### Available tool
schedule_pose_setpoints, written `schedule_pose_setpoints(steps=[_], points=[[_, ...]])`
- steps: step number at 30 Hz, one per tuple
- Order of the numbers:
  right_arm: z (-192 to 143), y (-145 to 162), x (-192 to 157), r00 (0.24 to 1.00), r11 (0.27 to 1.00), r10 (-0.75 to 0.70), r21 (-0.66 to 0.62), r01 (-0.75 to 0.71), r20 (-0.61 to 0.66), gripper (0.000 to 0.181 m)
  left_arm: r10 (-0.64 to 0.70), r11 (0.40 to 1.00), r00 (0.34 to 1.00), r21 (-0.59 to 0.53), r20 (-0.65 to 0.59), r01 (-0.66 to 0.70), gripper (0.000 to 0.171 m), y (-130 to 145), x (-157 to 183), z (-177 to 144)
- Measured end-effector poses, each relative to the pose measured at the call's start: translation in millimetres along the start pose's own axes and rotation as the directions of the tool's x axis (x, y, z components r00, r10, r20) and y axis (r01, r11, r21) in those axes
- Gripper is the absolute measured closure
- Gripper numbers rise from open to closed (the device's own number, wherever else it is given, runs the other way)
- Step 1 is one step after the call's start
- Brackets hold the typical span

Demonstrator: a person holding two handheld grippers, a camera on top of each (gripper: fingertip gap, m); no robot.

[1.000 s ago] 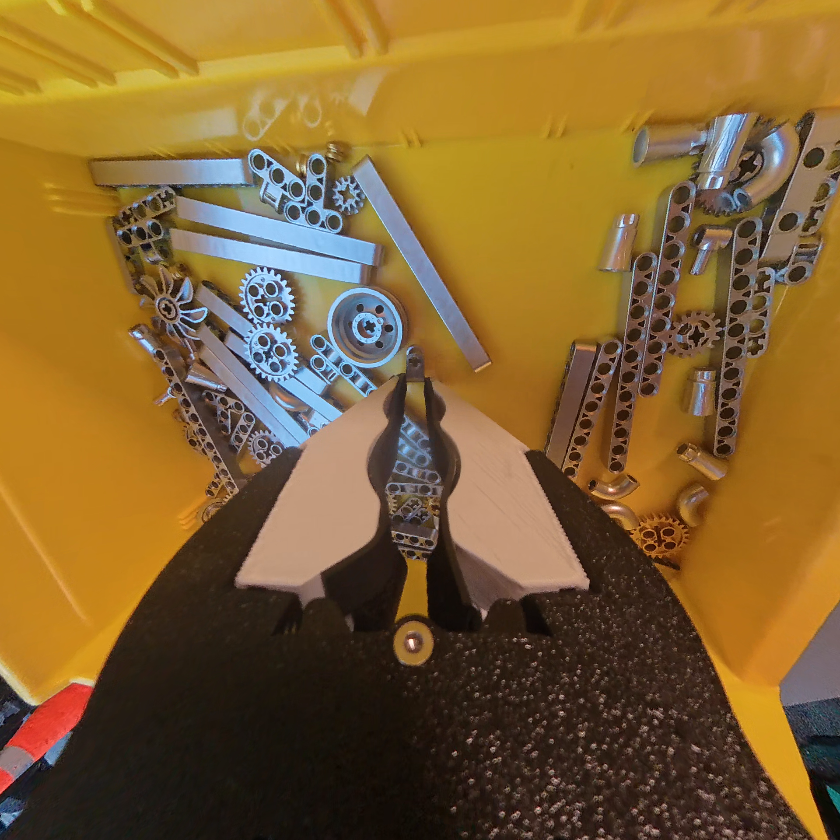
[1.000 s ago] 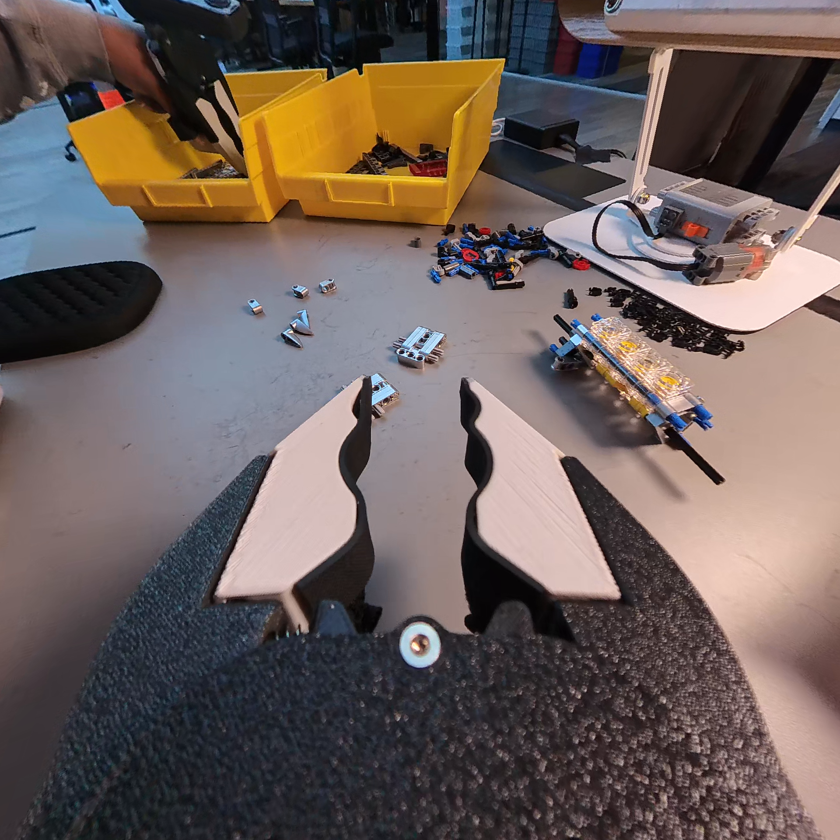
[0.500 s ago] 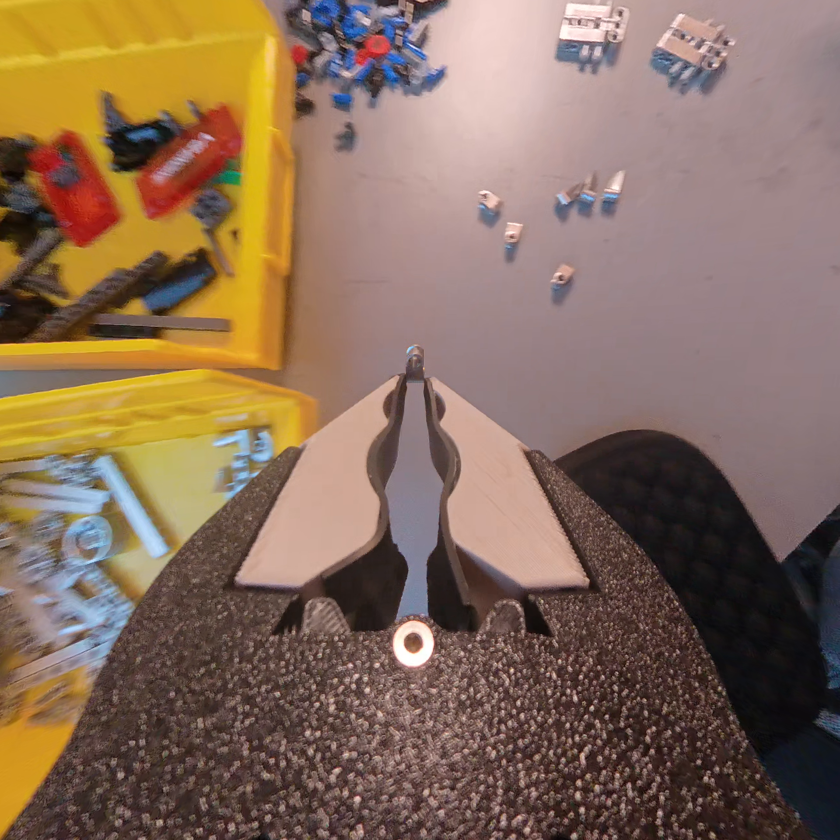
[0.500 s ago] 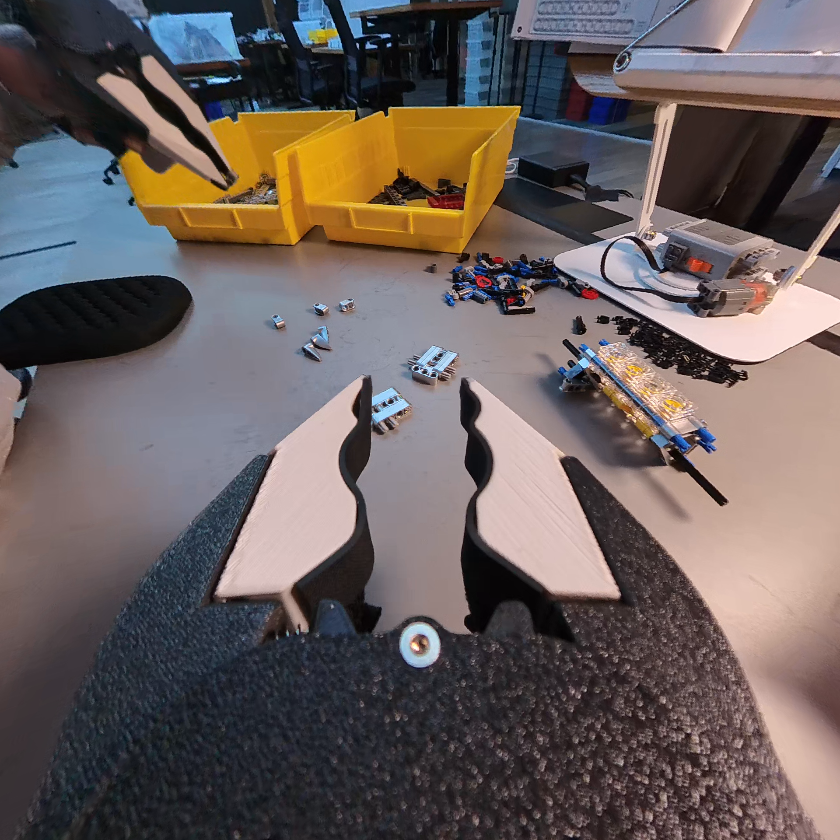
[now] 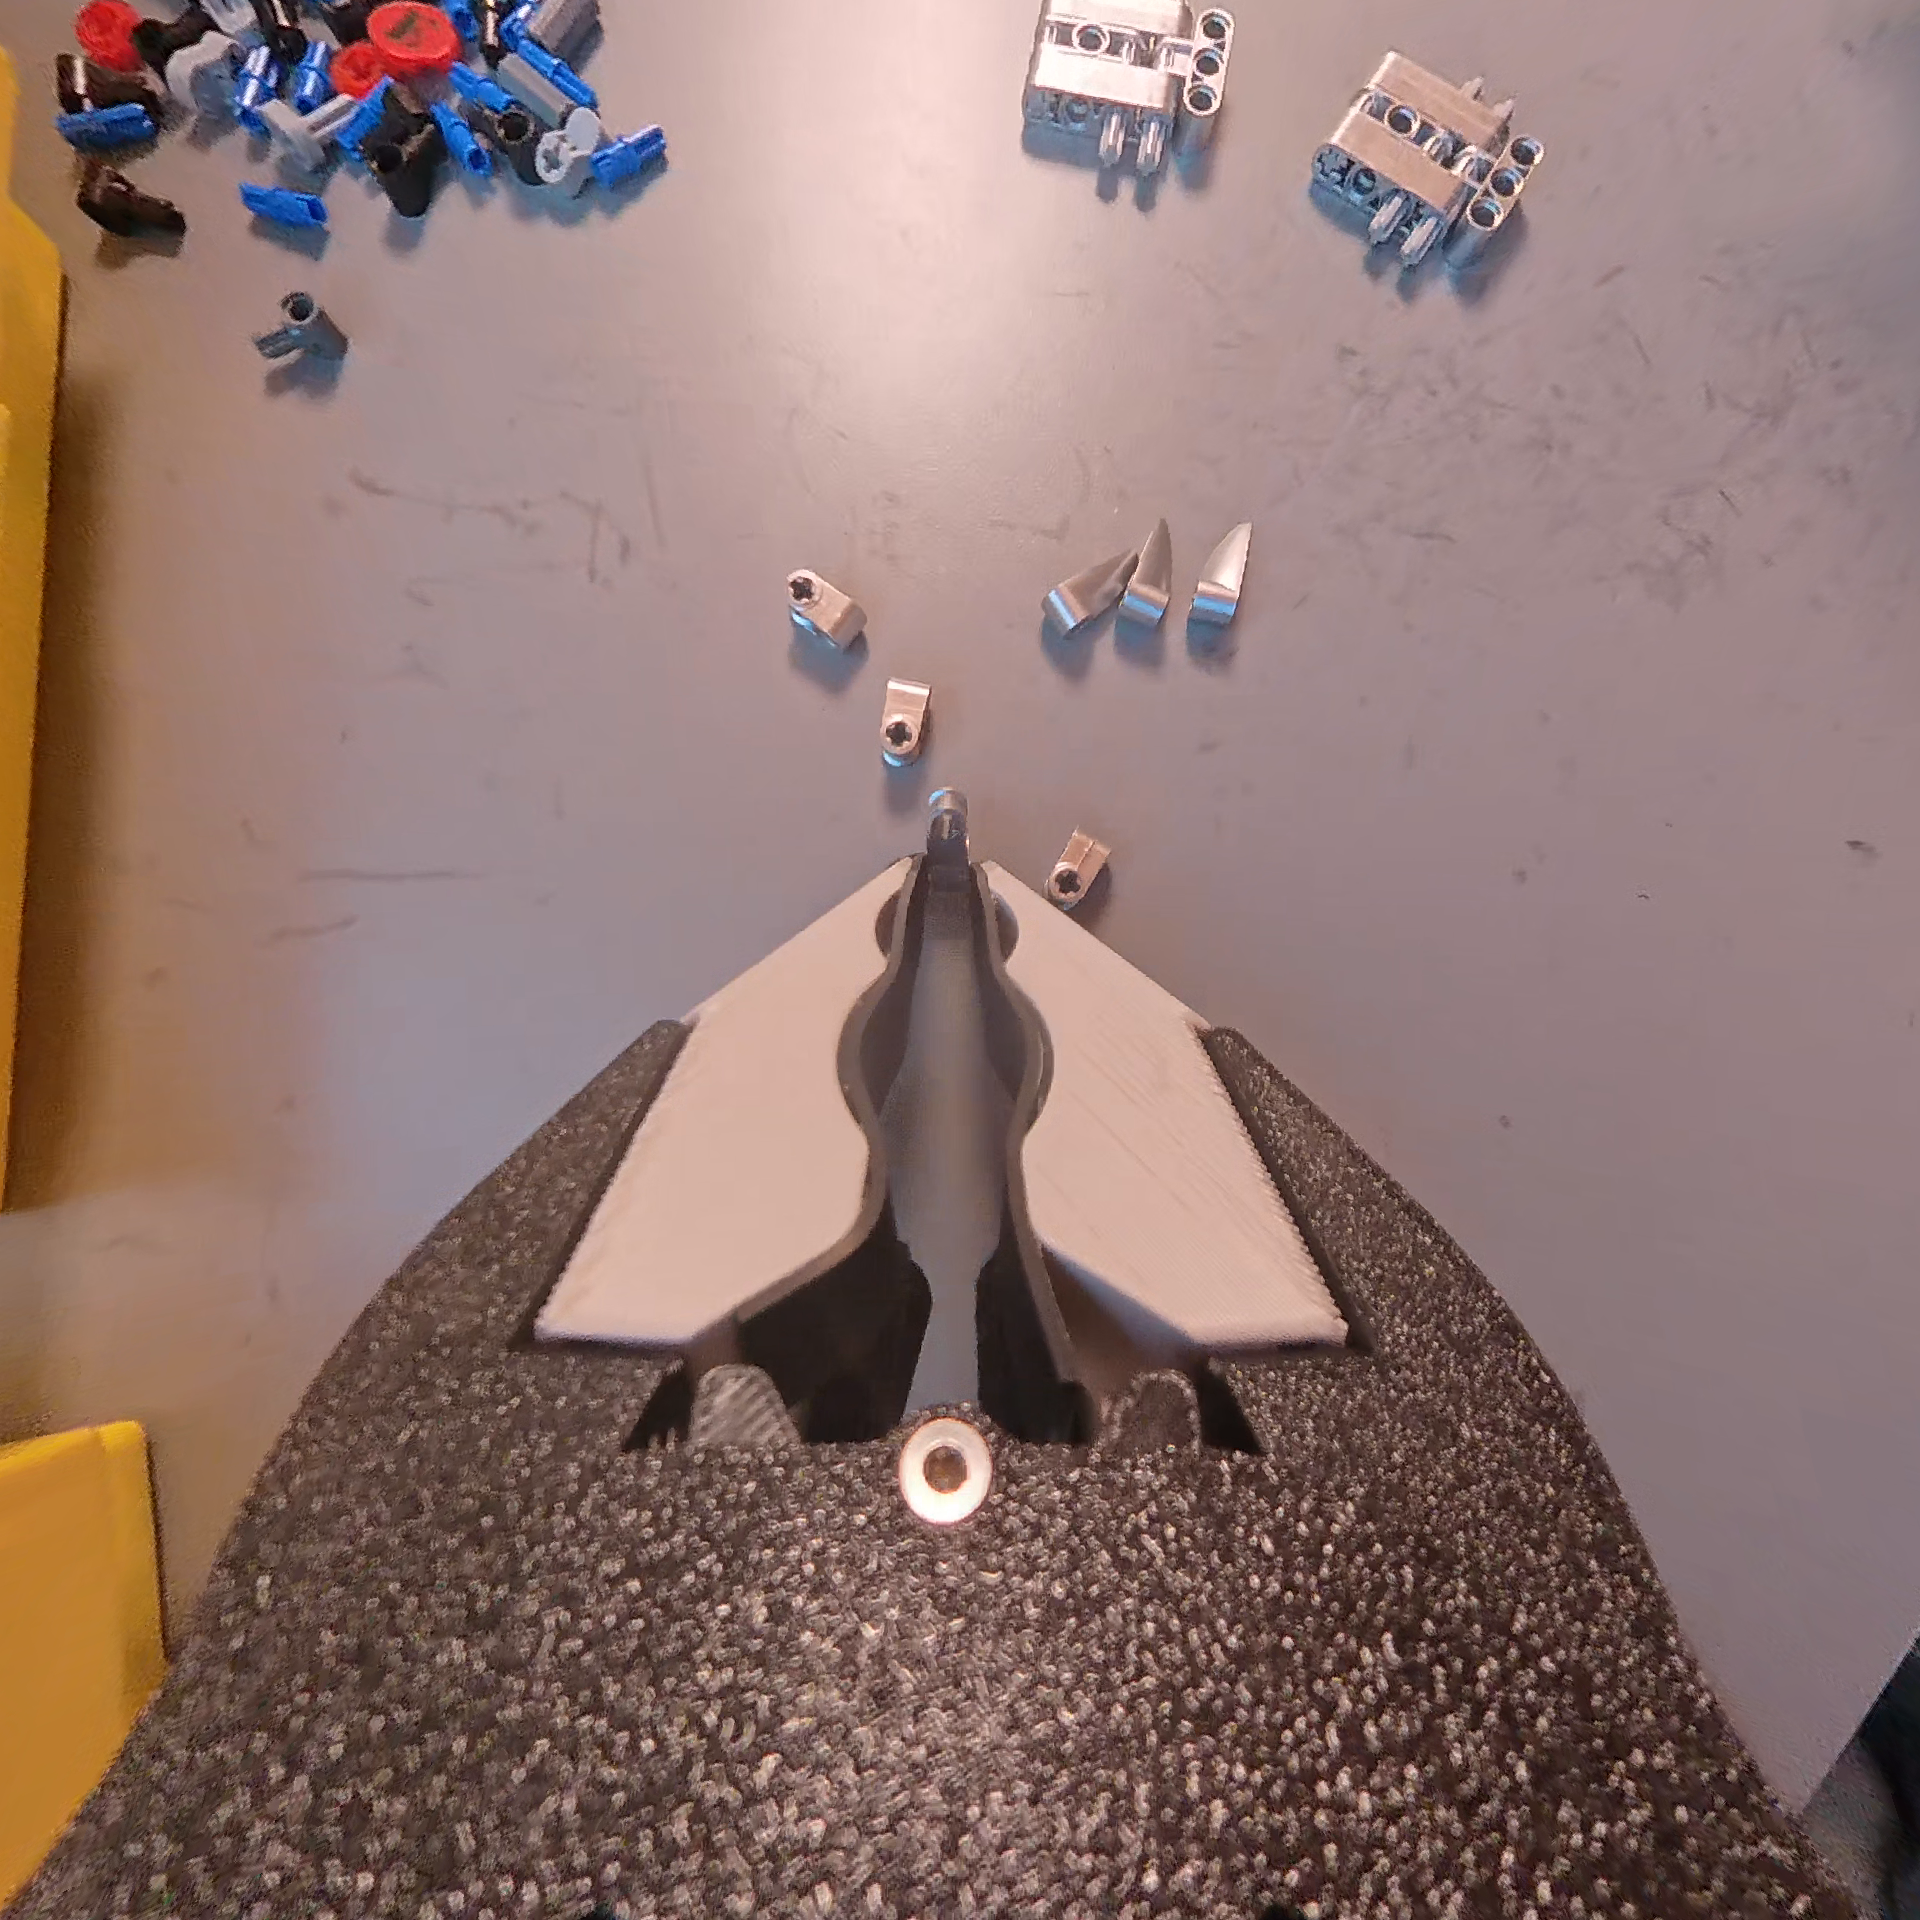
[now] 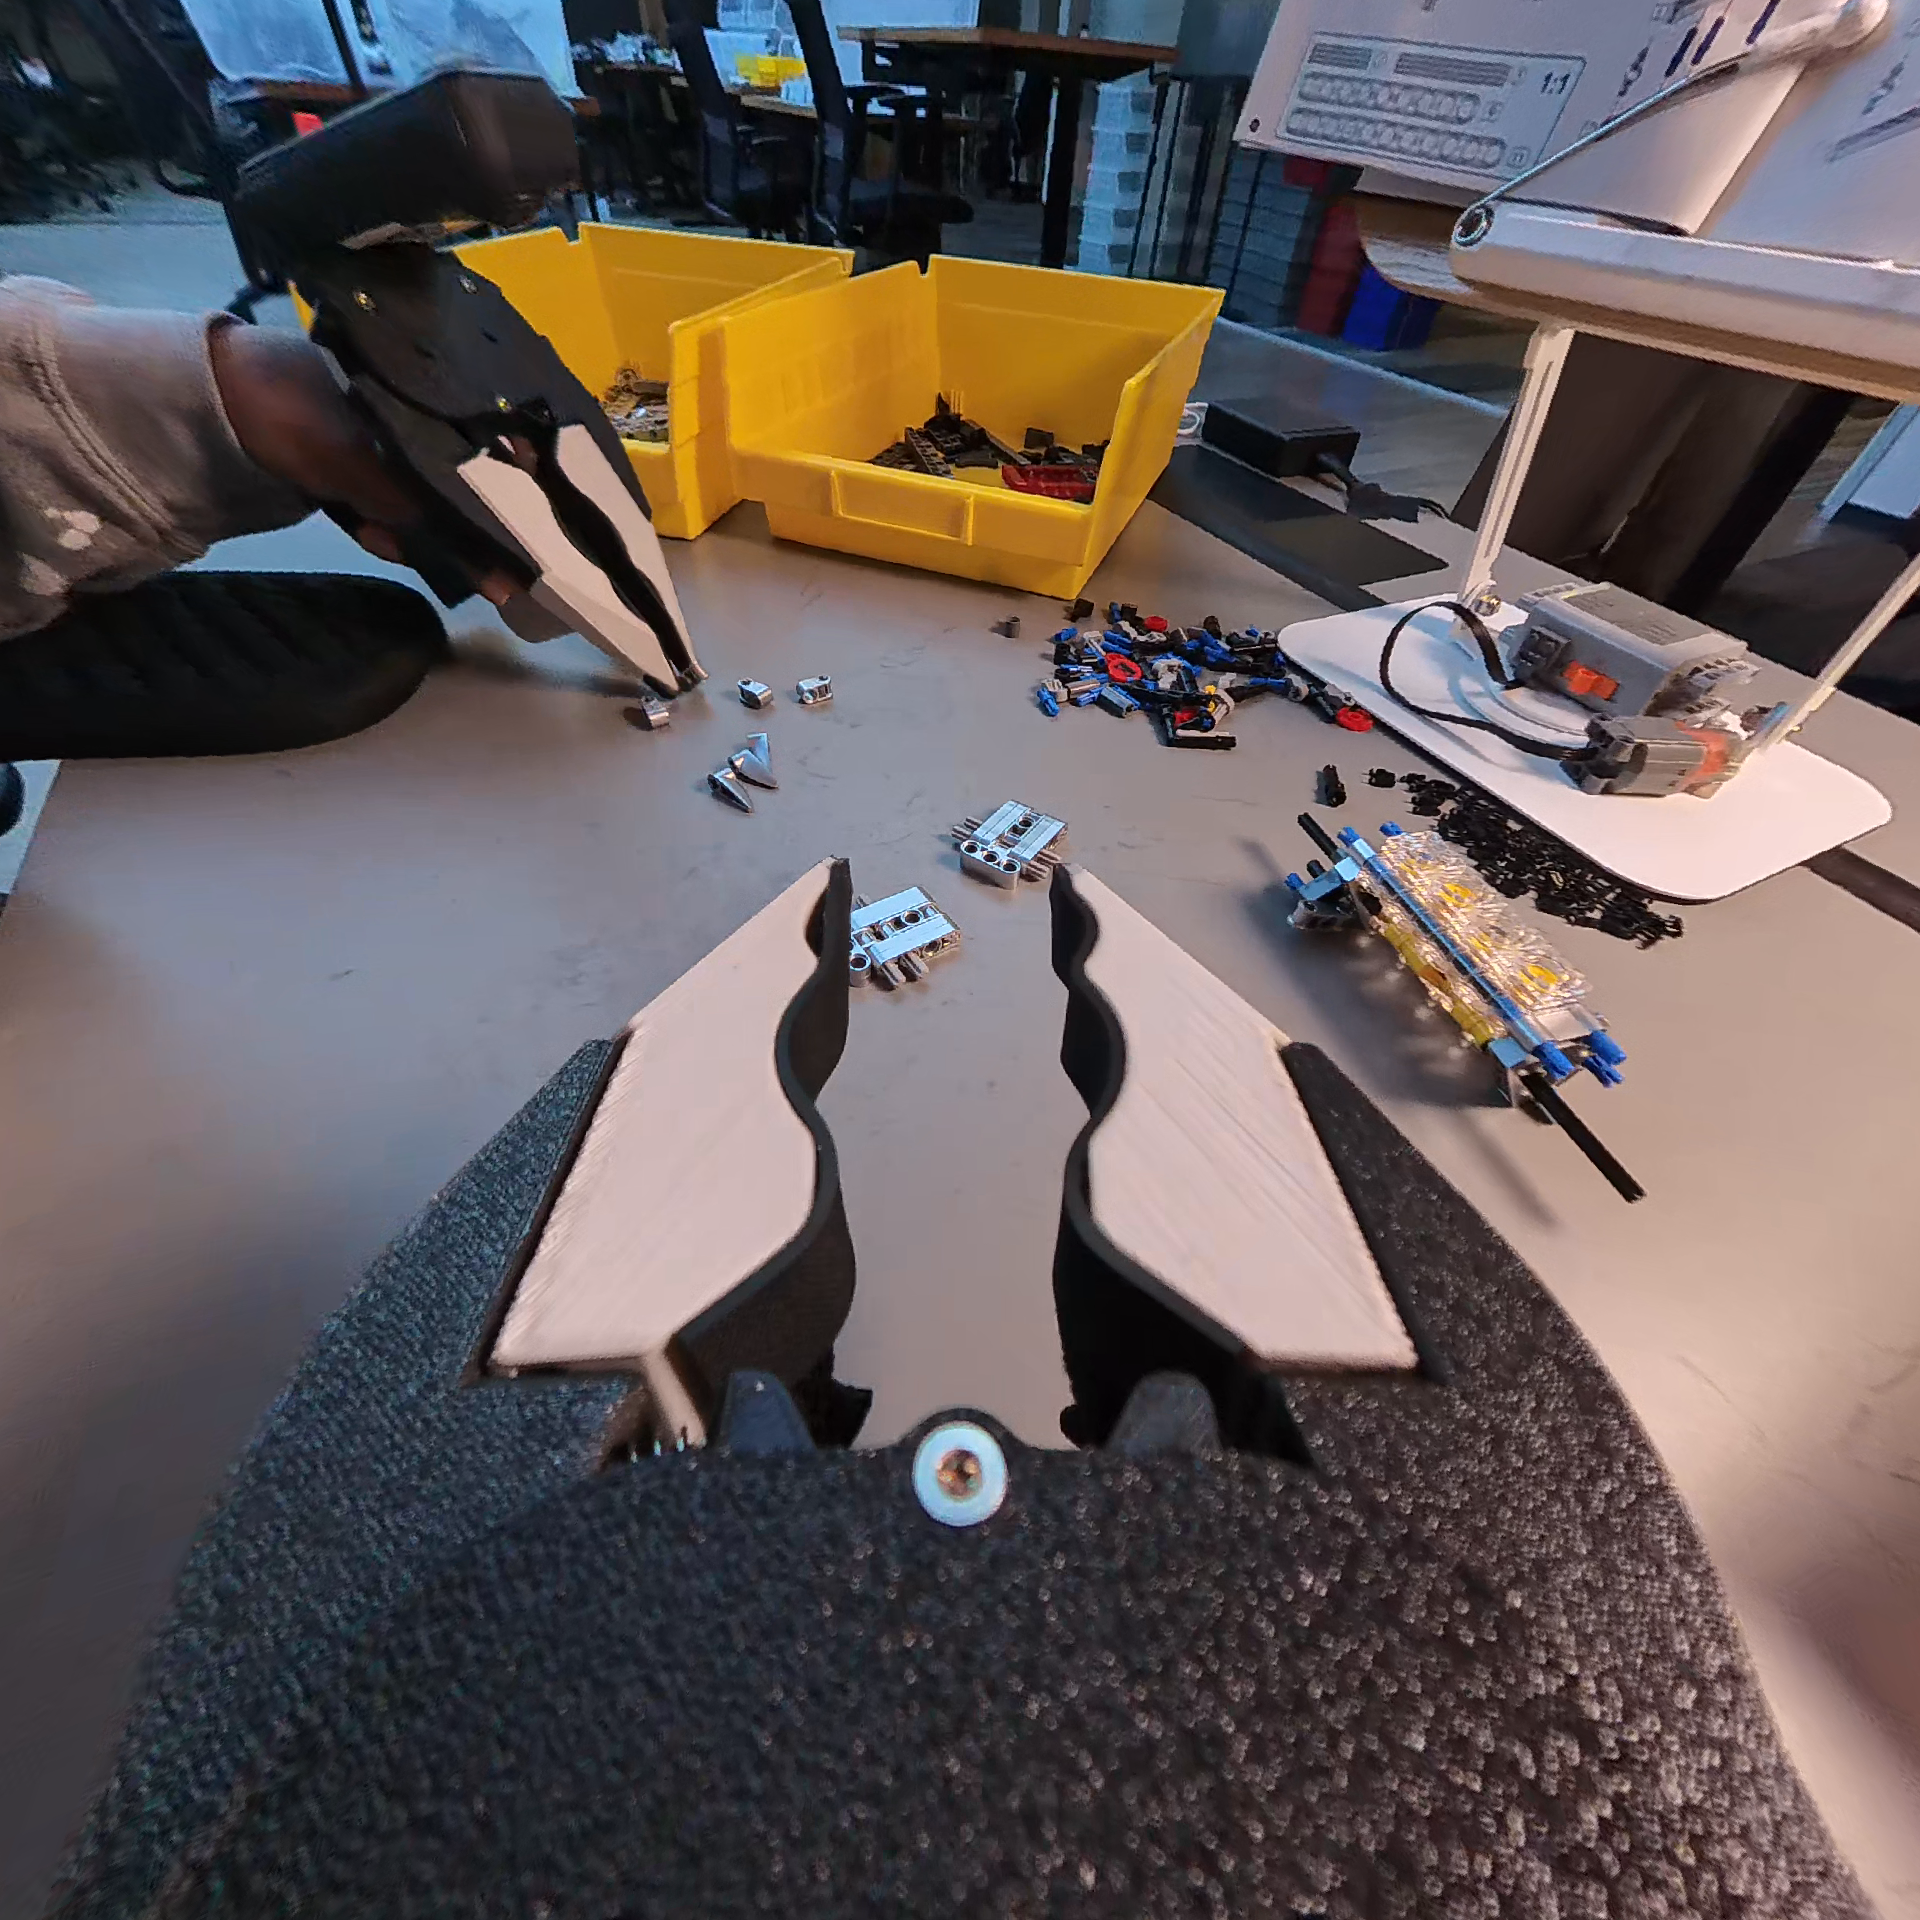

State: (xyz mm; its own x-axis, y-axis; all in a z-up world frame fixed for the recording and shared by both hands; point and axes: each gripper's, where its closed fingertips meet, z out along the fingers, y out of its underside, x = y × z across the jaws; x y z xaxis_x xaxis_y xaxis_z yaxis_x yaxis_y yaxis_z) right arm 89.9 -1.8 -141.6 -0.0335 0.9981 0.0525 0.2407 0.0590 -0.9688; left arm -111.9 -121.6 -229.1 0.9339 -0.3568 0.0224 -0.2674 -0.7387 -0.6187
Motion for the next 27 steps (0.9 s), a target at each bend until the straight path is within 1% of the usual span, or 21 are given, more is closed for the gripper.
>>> schedule_pose_setpoints(steps=[3,5,9,12,14,16,18,19,21,23,24,25,26,27], points=[[0.2,0.3,-0.7,1.0,1.0,-0.009,-0.003,0.009,-0.003,0.144,-0.003,1.0,1.0,0.016,-0.008,0.003,0.163,-5.1,1.6,2.5],[1.2,1.5,-1.5,1.0,1.0,-0.009,-0.011,0.009,0.003,0.144,-0.009,0.999,1.0,0.032,-0.002,0.009,0.159,-7.7,1.3,1.9],[2.0,2.3,-2.4,1.0,1.0,-0.012,-0.018,0.012,0.007,0.144,-0.049,0.994,0.998,0.102,0.035,0.045,0.156,-16.5,-4.2,-7.3],[2.1,2.4,-1.6,1.0,1.0,-0.002,-0.018,0.002,0.009,0.144,-0.106,0.966,0.99,0.244,0.095,0.08,0.157,-36.3,-15.7,-33.4],[1.6,1.8,-0.6,1.0,1.0,0.004,-0.014,-0.003,0.007,0.144,-0.179,0.923,0.974,0.366,0.142,0.116,0.158,-48.0,-31.7,-60.3],[1.4,1.6,-0.1,1.0,1.0,0.005,-0.013,-0.005,0.005,0.144,-0.273,0.872,0.939,0.465,0.207,0.151,0.16,-49.6,-56.1,-92.1],[1.6,1.8,-0.2,1.0,1.0,0.002,-0.015,-0.002,0.003,0.144,-0.353,0.835,0.887,0.527,0.298,0.155,0.16,-42.0,-82.9,-130.2],[1.8,2.0,-0.5,1.0,1.0,0.0,-0.016,0.0,0.003,0.144,-0.387,0.828,0.849,0.54,0.36,0.148,0.16,-34.4,-98.1,-152.3],[2.1,2.4,-1.0,1.0,1.0,-0.003,-0.019,0.003,0.004,0.144,-0.438,0.838,0.747,0.527,0.5,0.139,0.16,-11.4,-131.0,-201.0],[2.6,2.9,-1.7,1.0,1.0,-0.007,-0.023,0.007,0.006,0.144,-0.459,0.866,0.632,0.472,0.624,0.164,0.16,19.0,-165.7,-250.7],[3.0,3.3,-2.1,1.0,1.0,-0.008,-0.026,0.008,0.008,0.144,-0.461,0.878,0.588,0.438,0.665,0.192,0.158,33.9,-182.3,-272.3],[3.5,3.8,-2.5,1.0,1.0,-0.008,-0.03,0.009,0.011,0.144,-0.459,0.886,0.555,0.408,0.694,0.222,0.158,47.1,-198.3,-291.1],[4.0,4.4,-2.8,1.0,0.999,-0.009,-0.034,0.009,0.013,0.144,-0.454,0.891,0.54,0.372,0.709,0.261,0.157,59.2,-213.0,-304.6],[4.5,4.9,-3.1,1.0,0.999,-0.009,-0.038,0.01,0.015,0.144,-0.446,0.894,0.544,0.328,0.711,0.304,0.156,70.0,-226.3,-312.5]])
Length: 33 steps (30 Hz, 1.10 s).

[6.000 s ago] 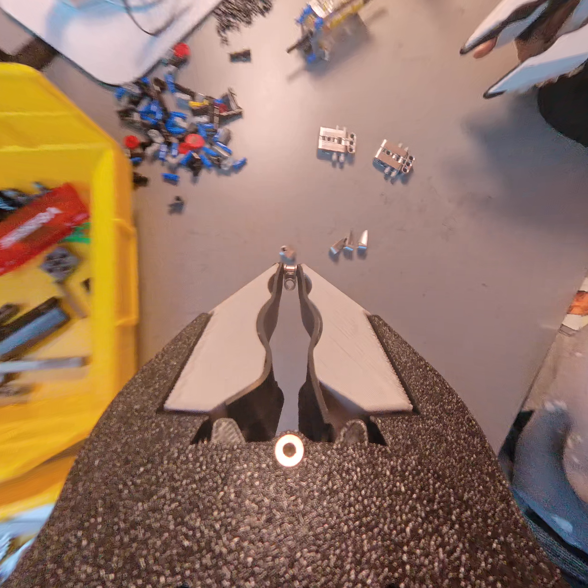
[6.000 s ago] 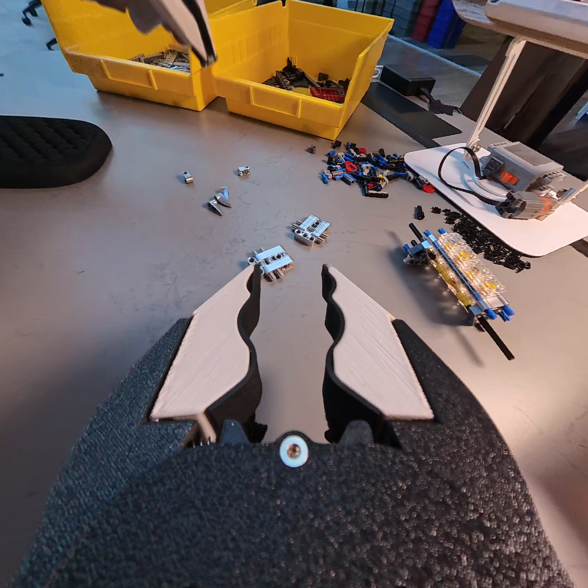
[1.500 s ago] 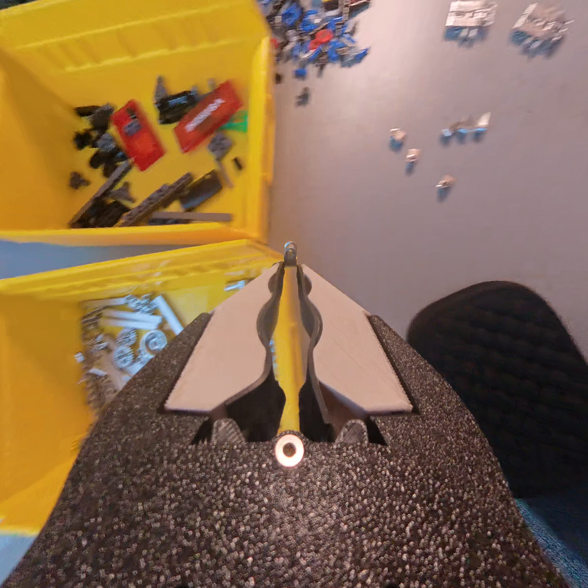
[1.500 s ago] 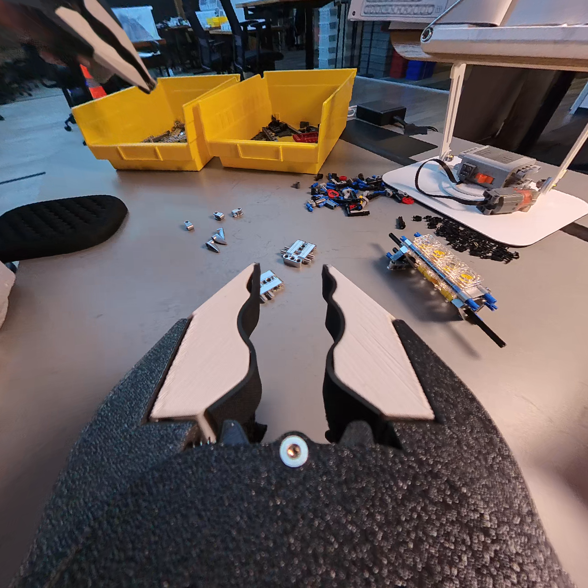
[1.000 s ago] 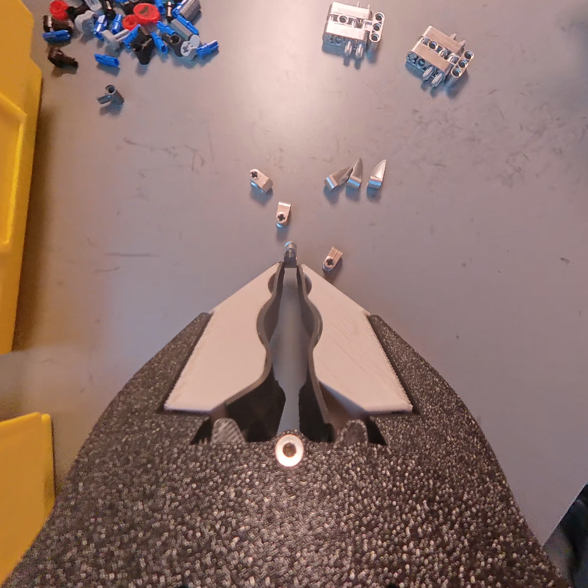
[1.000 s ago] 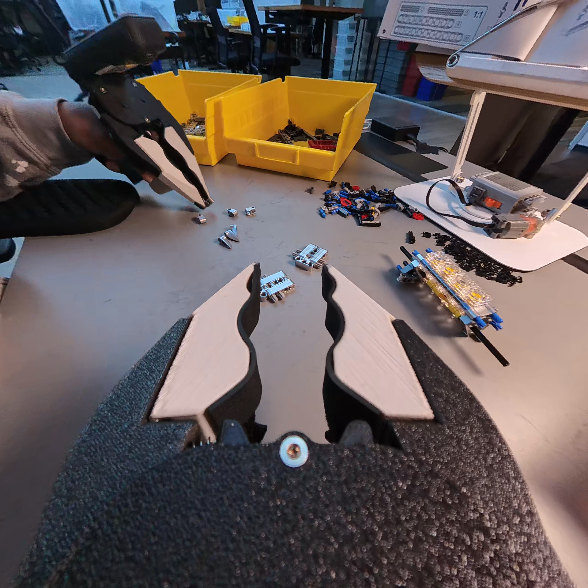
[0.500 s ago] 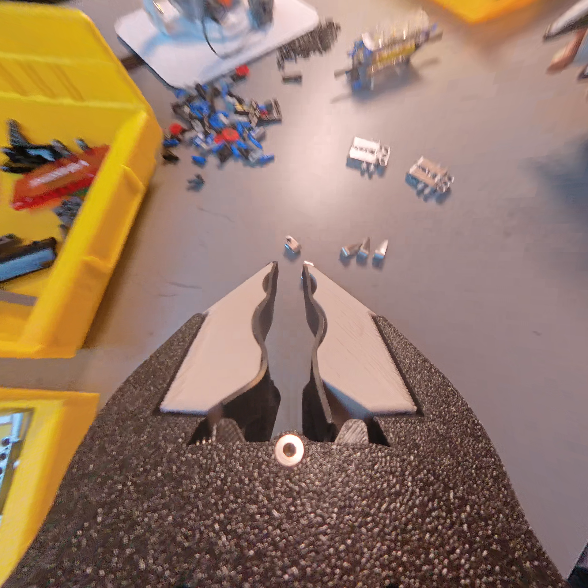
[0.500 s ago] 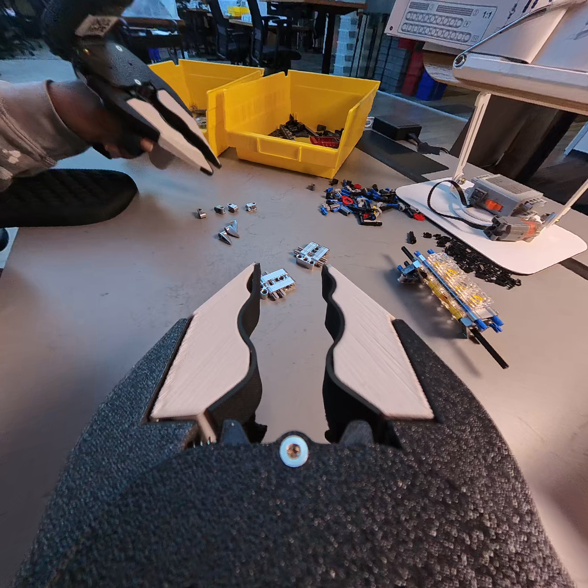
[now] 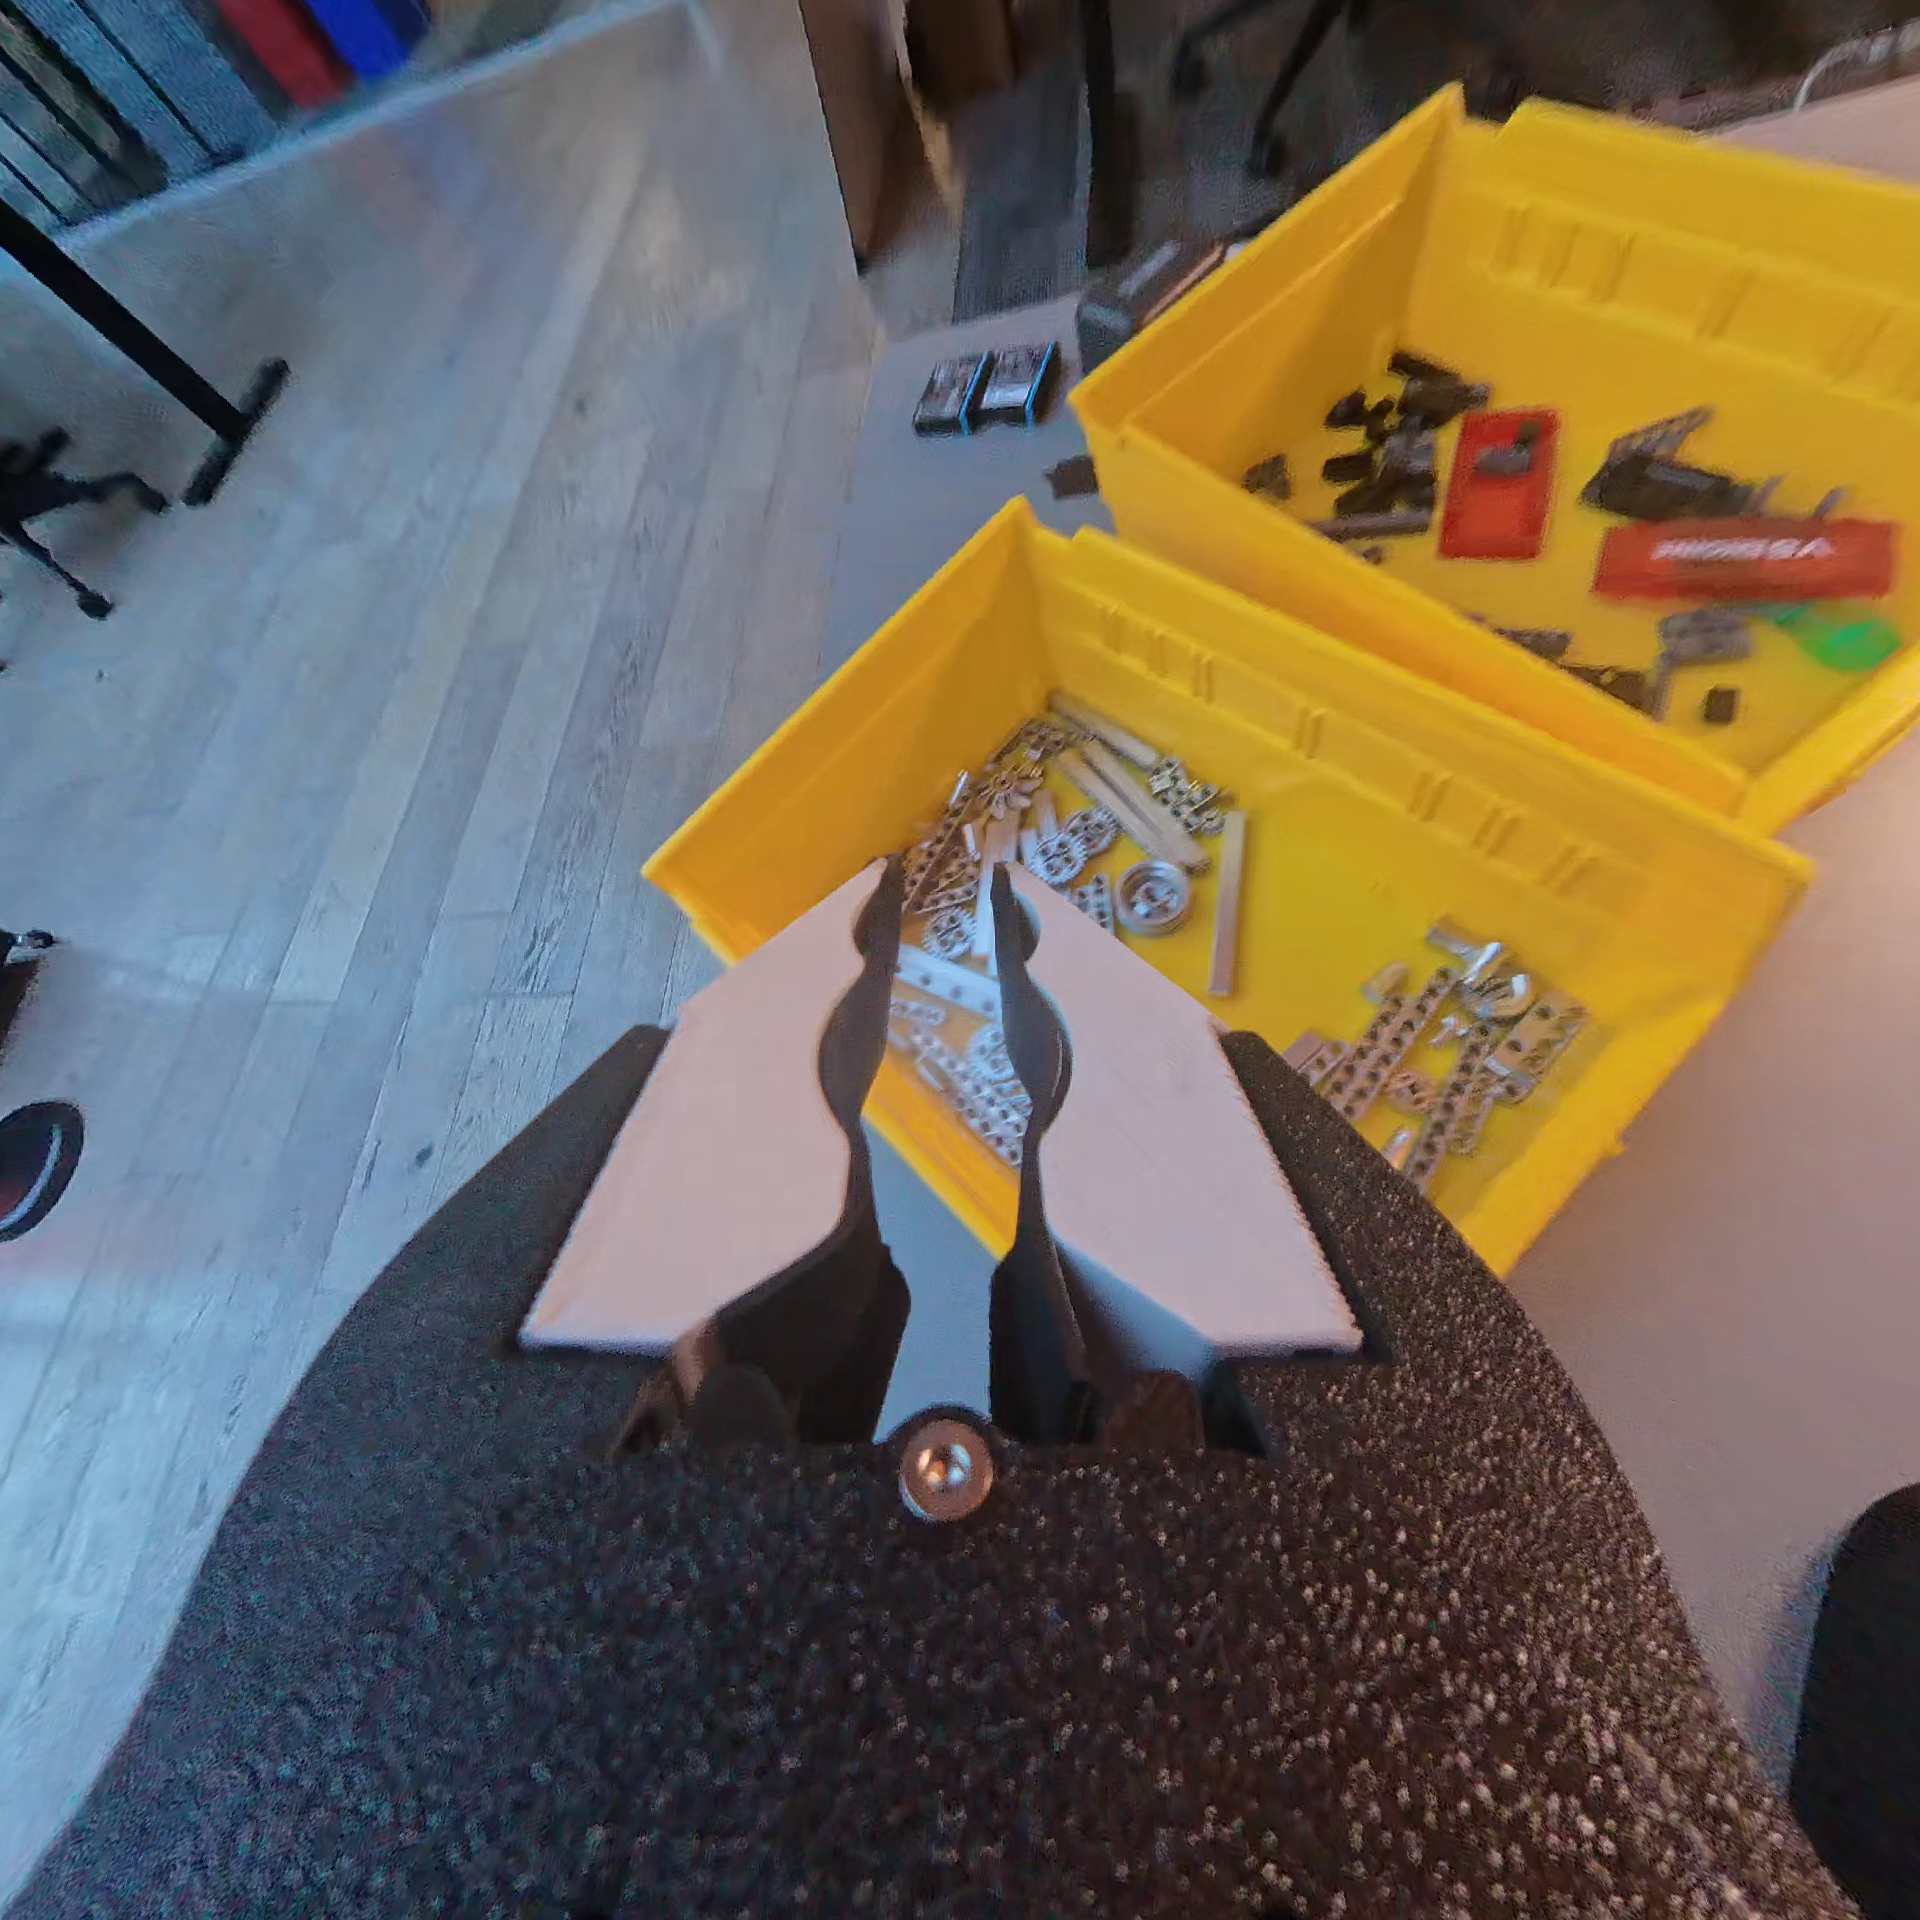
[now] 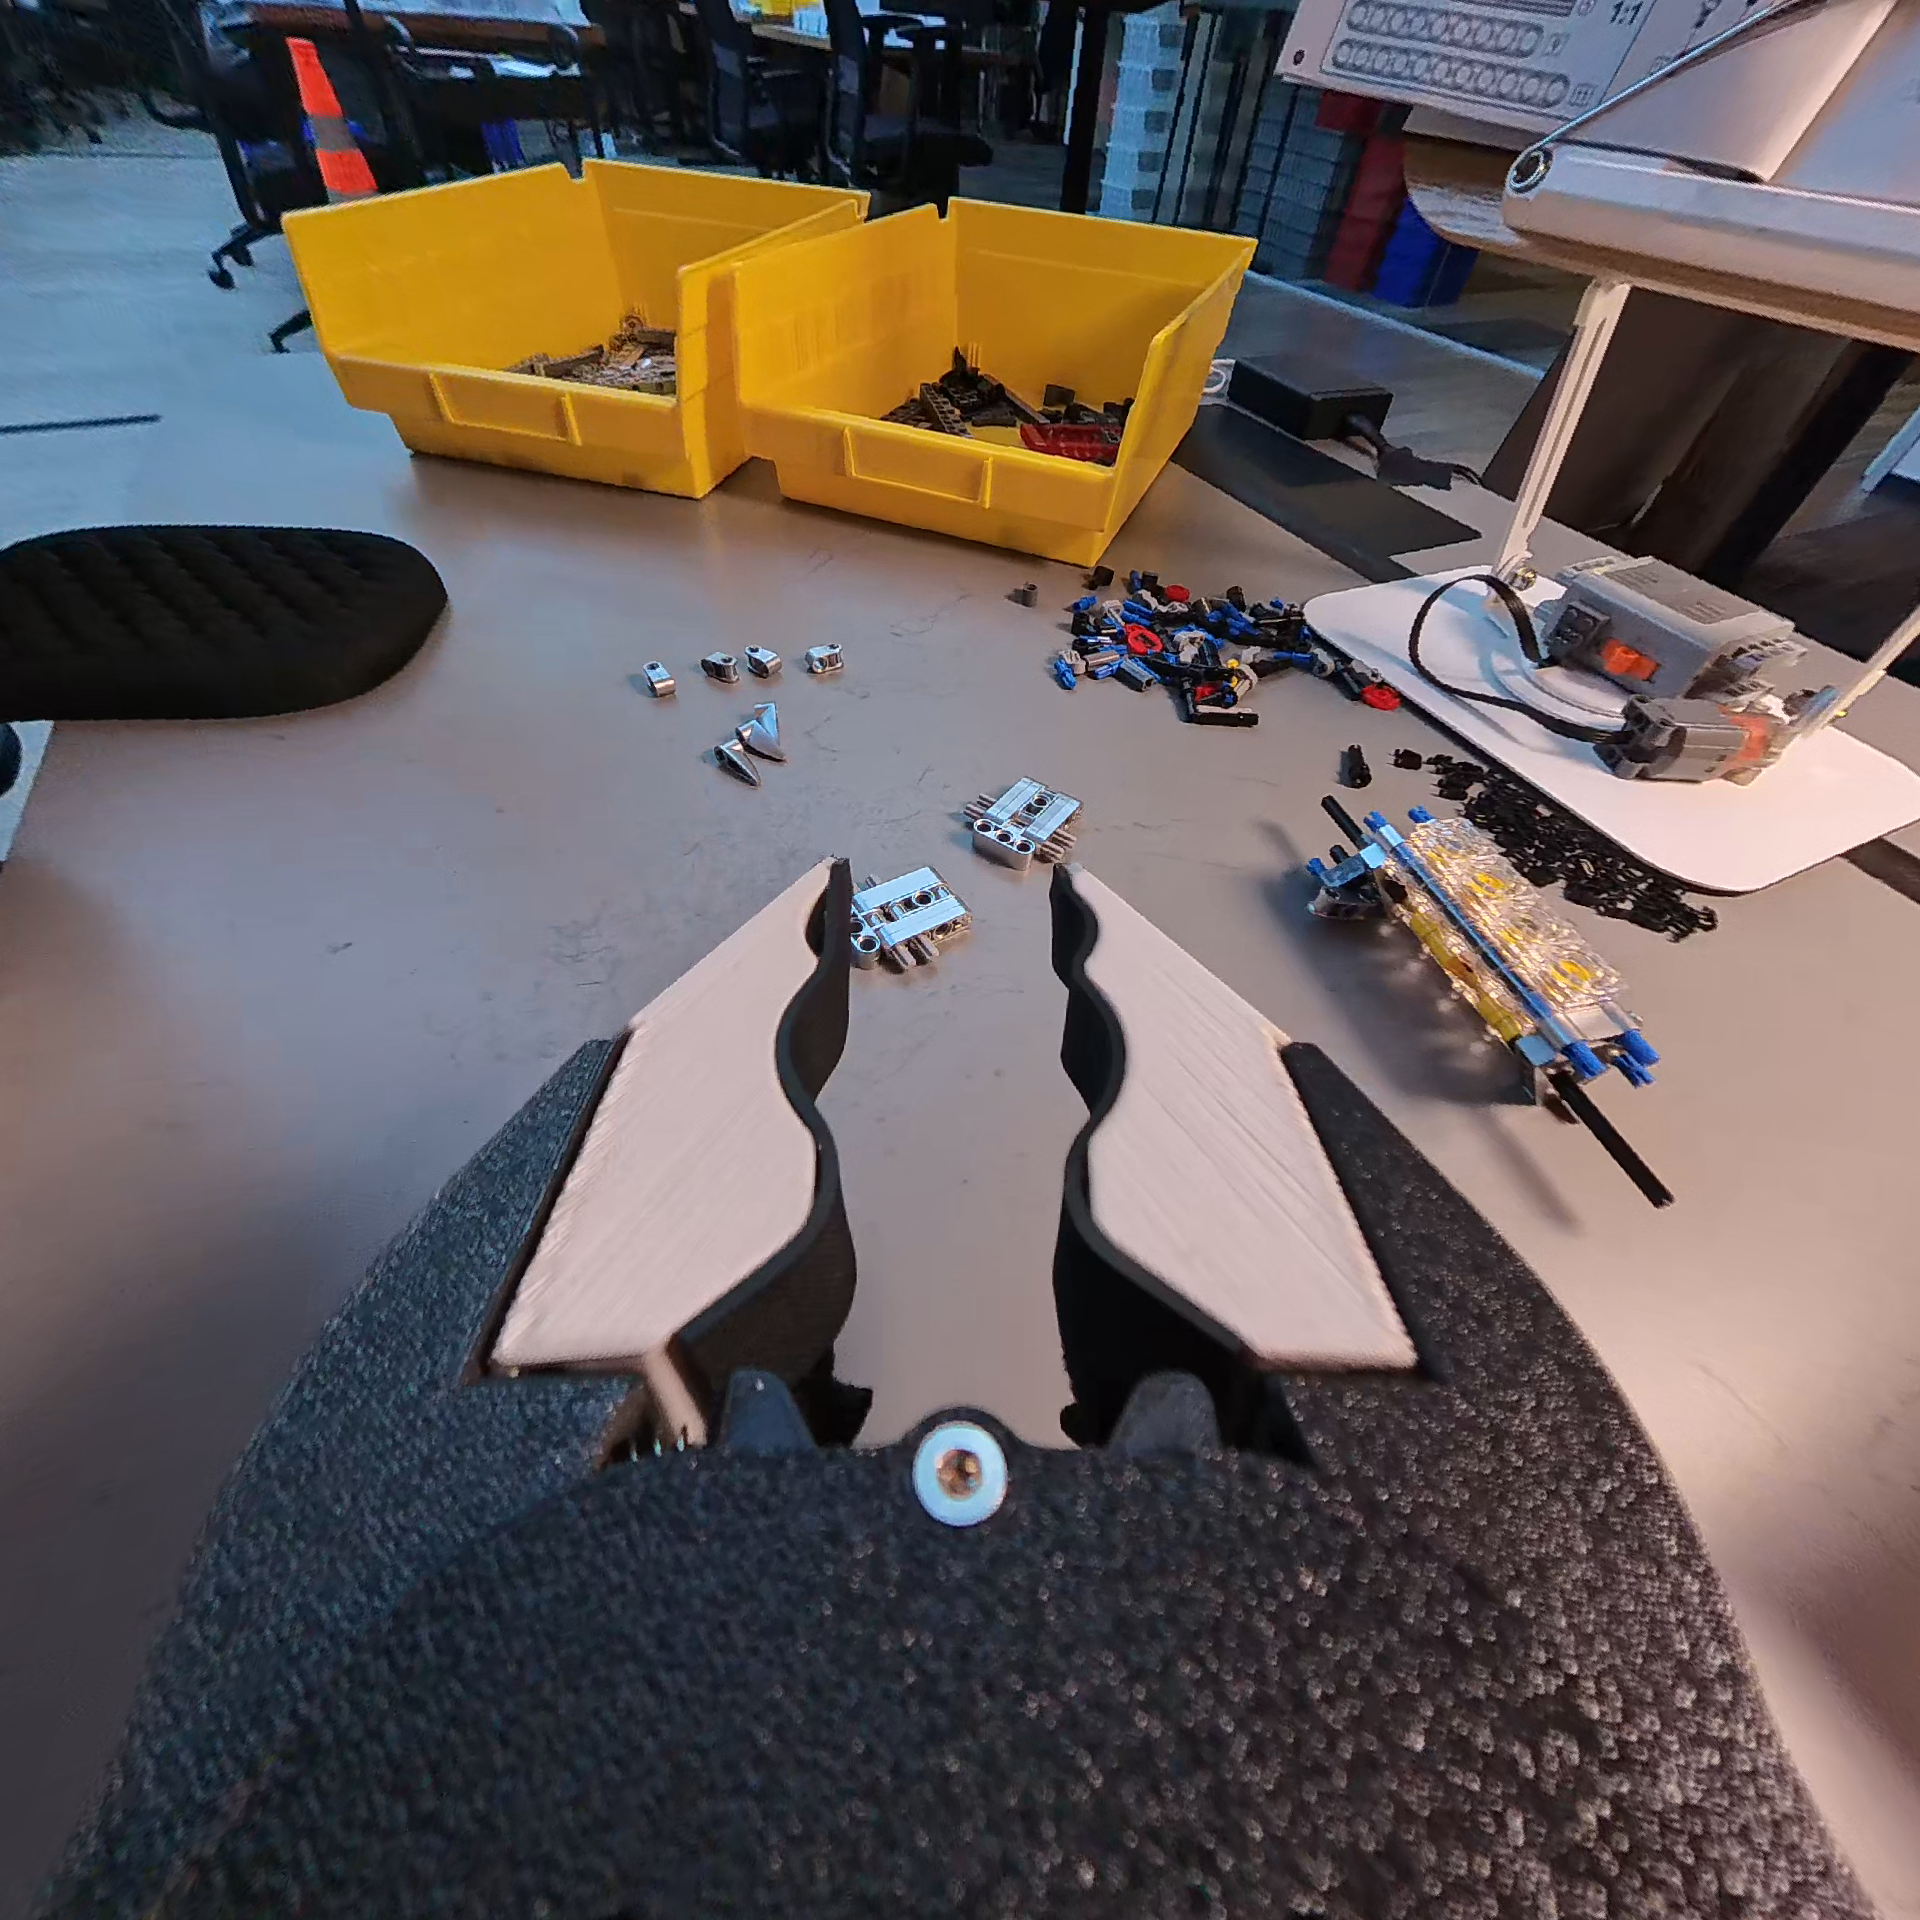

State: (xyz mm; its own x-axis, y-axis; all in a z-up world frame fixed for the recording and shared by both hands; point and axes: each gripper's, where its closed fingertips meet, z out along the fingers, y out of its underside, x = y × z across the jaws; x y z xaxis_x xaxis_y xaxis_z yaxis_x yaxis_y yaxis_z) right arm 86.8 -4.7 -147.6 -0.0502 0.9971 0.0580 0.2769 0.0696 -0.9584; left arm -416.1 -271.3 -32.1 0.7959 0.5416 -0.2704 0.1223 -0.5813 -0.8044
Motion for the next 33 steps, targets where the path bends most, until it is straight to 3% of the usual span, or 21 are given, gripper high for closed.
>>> schedule_pose_setpoints(steps=[3,6,10,14,19,21,23,30,33], points=[[0.9,0.9,0.2,1.0,1.0,0.0,-0.007,0.0,-0.001,0.144,0.081,0.98,0.995,-0.177,-0.061,-0.09,0.155,11.9,-24.2,27.4],[1.1,1.1,1.9,1.0,1.0,0.006,-0.008,-0.006,-0.008,0.144,0.224,0.884,0.958,-0.376,-0.176,-0.276,0.154,41.3,-20.2,62.9],[0.2,0.4,5.3,1.0,1.0,0.02,-0.002,-0.02,-0.02,0.144,0.387,0.619,0.864,-0.603,-0.323,-0.503,0.152,92.0,-20.1,96.7],[-1.9,-1.5,9.5,0.999,0.999,0.043,0.015,-0.043,-0.03,0.144,0.415,0.352,0.777,-0.703,-0.474,-0.618,0.15,133.8,-22.2,111.1],[-2.4,-1.7,12.8,0.997,0.998,0.065,0.02,-0.065,-0.034,0.144,0.403,0.157,0.703,-0.712,-0.587,-0.684,0.151,157.6,-21.0,117.0],[-2.4,-1.6,13.3,0.997,0.998,0.068,0.019,-0.067,-0.035,0.144,0.388,0.133,0.693,-0.707,-0.608,-0.694,0.159,160.9,-20.0,118.5],[-2.4,-1.6,13.7,0.997,0.997,0.071,0.02,-0.07,-0.036,0.144,0.384,0.155,0.691,-0.695,-0.612,-0.702,0.167,159.6,-19.2,123.4],[-2.6,-2.0,13.6,0.997,0.997,0.073,0.022,-0.072,-0.032,0.144,0.299,0.397,0.76,-0.648,-0.578,-0.65,0.169,145.4,-9.4,134.6],[-2.2,-1.4,13.1,0.997,0.997,0.072,0.018,-0.072,-0.028,0.144,0.323,0.363,0.752,-0.658,-0.575,-0.659,0.166,148.3,-19.7,129.5]])
